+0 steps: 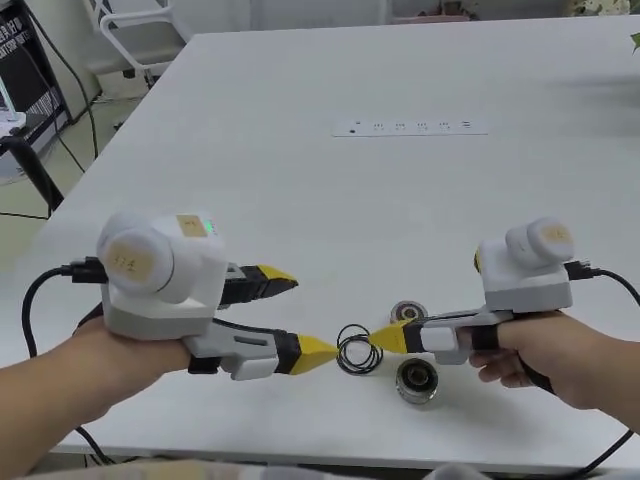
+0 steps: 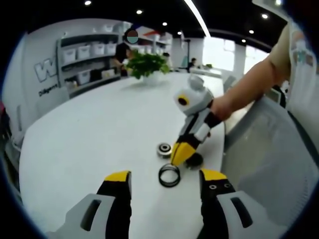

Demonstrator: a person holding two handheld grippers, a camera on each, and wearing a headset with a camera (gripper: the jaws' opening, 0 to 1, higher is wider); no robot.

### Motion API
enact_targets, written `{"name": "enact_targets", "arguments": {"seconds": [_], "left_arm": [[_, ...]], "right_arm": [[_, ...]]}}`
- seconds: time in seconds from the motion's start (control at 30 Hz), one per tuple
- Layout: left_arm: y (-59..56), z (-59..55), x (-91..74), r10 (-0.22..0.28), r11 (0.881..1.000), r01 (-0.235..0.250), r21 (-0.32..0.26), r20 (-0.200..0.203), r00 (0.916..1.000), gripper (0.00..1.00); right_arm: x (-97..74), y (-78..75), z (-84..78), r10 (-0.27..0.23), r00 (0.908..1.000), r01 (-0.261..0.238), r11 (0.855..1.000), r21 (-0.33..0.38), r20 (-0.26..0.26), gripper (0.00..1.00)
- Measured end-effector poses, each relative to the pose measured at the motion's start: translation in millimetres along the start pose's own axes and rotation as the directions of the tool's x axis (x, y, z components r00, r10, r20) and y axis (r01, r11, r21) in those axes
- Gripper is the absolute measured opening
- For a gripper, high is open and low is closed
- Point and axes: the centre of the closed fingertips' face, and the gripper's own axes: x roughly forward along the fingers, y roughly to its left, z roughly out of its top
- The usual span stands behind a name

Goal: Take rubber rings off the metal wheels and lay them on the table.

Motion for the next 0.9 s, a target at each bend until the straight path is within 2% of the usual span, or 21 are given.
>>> {"name": "enact_targets", "arguments": {"seconds": [0.2, 0.7, 0.9], "left_arm": [[-0.7, -1.3, 0.7, 0.000, 1.000, 0.000, 0.001, -0.005, 1.0000, 0.56], [0.5, -4.4, 1.6, 0.002, 1.000, -0.002, 0.003, -0.015, 0.9999, 0.56], [0.5, -5.1, 1.2, 0.002, 1.000, -0.002, 0.003, -0.017, 0.9999, 0.55]], "right_arm": [[1.1, -7.5, -3.9, -0.016, 0.9997, 0.016, 1.000, -0.012, -0.018, 0.00], [-1.2, -17.8, -6.0, -0.064, 0.9976, 0.063, 0.997, -0.033, -0.025, 0.00], [-1.0, -19.9, -5.0, -0.075, 0.9970, 0.074, 0.997, -0.038, -0.021, 0.05]]}}
